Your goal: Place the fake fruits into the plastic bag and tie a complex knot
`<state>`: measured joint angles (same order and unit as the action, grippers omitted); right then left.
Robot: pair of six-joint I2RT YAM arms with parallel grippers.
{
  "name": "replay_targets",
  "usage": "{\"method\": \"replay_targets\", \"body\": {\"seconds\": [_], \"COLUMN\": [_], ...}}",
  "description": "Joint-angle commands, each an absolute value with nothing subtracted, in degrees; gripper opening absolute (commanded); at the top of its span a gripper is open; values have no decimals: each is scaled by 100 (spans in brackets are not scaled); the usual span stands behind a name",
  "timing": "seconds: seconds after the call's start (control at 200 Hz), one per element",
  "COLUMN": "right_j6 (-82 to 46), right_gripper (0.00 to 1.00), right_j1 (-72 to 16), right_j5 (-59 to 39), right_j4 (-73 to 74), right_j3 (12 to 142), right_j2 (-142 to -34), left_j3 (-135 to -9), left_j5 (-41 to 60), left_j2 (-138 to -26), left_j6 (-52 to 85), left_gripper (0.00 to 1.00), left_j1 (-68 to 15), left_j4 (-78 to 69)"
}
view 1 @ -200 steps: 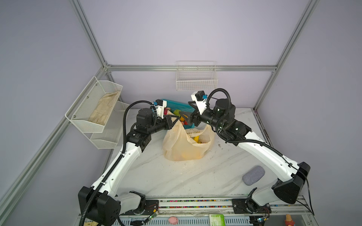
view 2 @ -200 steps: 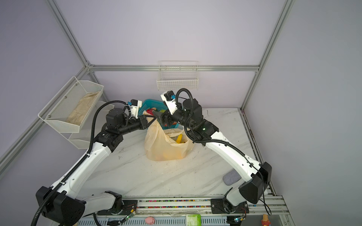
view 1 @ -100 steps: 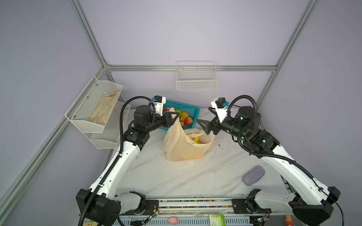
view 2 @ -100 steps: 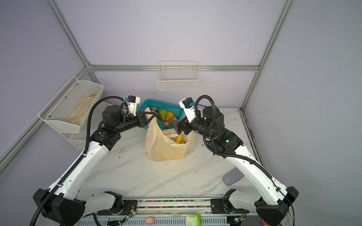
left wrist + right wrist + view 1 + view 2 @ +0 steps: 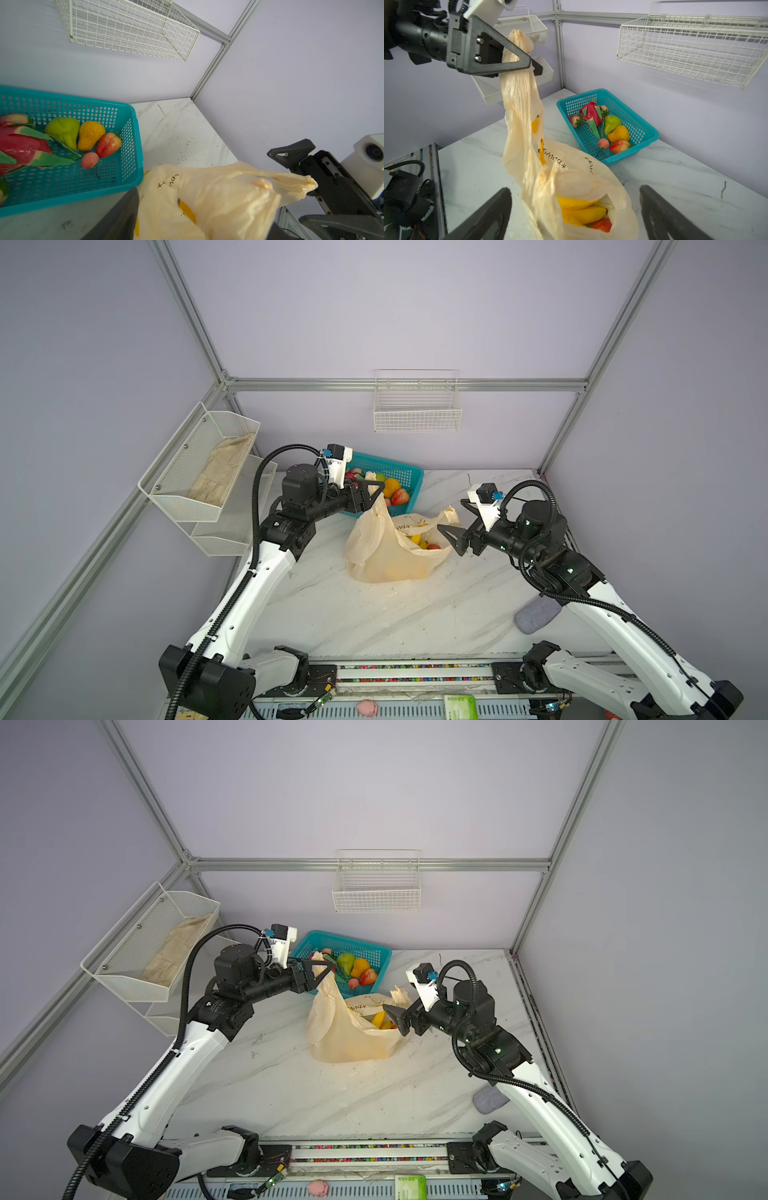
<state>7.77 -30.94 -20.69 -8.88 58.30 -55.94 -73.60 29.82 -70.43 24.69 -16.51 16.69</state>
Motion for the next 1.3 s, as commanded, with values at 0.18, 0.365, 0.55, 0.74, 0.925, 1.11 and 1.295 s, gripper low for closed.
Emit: {"method": "replay_targets", "body": {"seconds": [0.18,0.365,0.55,0.74,0.925,1.11,1.295], "right_j6": [466,-77,-458,-558,-655,-807,-870], "right_gripper": [79,66,57,46,40,38,37], "right_j1": [-2587,-2347,-2190,-2059,-1971,-1919,-1902], "right_j5": [-3048,-3476,-3815,-4112,-4296,-4389,-4431], "right_j4": [1093,2229,3031,3461,3747,4000,4045], "right_j3": [5158,5000,5010,4868,4703,4607,4588], "right_j2": [-5860,-6429,-6901,-7056,-7061,-7086,-7124], "left_j3": [-7695,-7749,-8014,-8643,-9614,-10641,-11070], "left_j5": [2256,2053,1597,1800,1942,1725,1926], "left_j2": [-6067,-5666,-5671,-6345,-7483,-8660,-9307], "left_j6": [2013,1847,1058,764,824,879,960], "left_gripper": [84,80,75,70,63,60,61], "left_j1": [-1625,-1975,-3138,-3993,-4344,-4377,-4374], "left_j4": [1749,1728,1727,1753,1999,2605,2753]}}
